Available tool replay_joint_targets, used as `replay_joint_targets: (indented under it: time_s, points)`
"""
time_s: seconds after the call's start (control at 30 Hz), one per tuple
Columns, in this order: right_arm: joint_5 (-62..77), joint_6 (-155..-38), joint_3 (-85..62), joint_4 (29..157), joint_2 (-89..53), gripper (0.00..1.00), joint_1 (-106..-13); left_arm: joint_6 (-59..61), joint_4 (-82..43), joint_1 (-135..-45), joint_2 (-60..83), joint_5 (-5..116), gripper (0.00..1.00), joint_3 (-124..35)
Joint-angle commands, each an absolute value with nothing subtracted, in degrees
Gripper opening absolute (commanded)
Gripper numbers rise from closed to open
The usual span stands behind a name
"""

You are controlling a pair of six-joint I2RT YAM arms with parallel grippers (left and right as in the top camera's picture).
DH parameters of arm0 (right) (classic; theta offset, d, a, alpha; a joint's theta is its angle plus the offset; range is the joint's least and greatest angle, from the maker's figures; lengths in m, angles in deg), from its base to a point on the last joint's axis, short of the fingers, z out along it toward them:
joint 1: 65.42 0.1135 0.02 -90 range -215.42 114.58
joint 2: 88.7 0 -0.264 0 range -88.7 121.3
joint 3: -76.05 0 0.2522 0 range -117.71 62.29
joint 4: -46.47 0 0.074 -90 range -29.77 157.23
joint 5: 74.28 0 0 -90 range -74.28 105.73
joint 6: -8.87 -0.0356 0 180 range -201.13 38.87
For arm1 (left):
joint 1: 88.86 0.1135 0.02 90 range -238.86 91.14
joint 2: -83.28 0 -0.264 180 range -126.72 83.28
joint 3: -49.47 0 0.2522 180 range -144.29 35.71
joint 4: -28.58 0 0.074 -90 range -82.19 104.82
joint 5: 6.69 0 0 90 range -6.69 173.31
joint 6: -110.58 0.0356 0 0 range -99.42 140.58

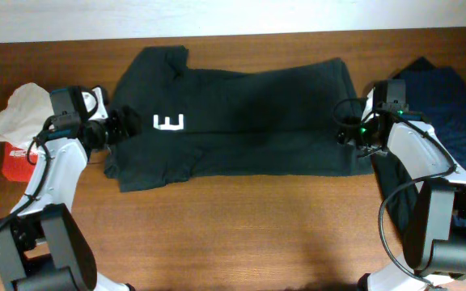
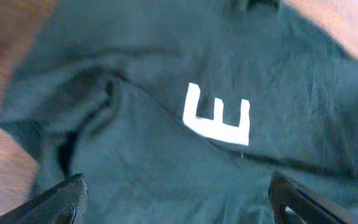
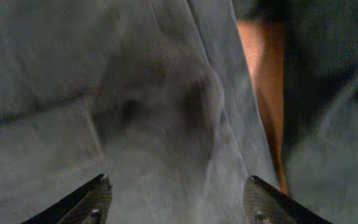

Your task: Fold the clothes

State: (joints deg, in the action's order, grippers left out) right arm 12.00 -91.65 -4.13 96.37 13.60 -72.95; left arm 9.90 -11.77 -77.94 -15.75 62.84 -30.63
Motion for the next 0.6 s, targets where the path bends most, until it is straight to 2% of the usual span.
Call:
replay_joint_targets:
  time_s: [0.0, 0.07, 0.13, 0.23, 0.27, 0.3, 0.43, 0.57]
  points:
    - [14.1, -91.9, -3.7, 99.1, 14.0, 0.67, -73.3, 16.0, -15.3, -82.0, -16.5, 63.3, 0.93, -30.7]
    - [14.1, -91.9, -2.3, 99.0, 14.0, 0.6, -73.3, 16.4, -17.7, -83.8, -16.5, 64.4, 0.93, -30.7]
    - [14.9, -91.9, -0.6, 98.5, 14.0, 0.46, -73.3, 16.4, -19.5, -85.4, -16.5, 66.3, 0.93, -30.7]
    - [15.3, -91.9, 2.3, 96.9, 14.0, 0.36, -73.3, 16.4, -21.5, -87.7, -16.5, 66.7, 0.92, -30.7]
    - [15.4, -91.9, 3.0, 96.5, 14.0, 0.33, -73.3, 16.4, -22.0, -88.4, -16.5, 66.7, 0.89, -30.7]
    - [15.4, -91.9, 3.7, 96.1, 14.0, 0.28, -73.3, 16.4, -22.4, -89.3, -16.5, 66.7, 0.8, -30.6]
    - [16.0, -91.9, 4.7, 95.8, 14.0, 0.2, -73.3, 16.4, -22.4, -91.6, -16.6, 66.8, 0.69, -29.6]
    - [16.4, -91.9, 4.8, 95.8, 14.0, 0.2, -73.3, 18.0, -22.4, -94.9, -17.6, 66.9, 0.67, -27.7]
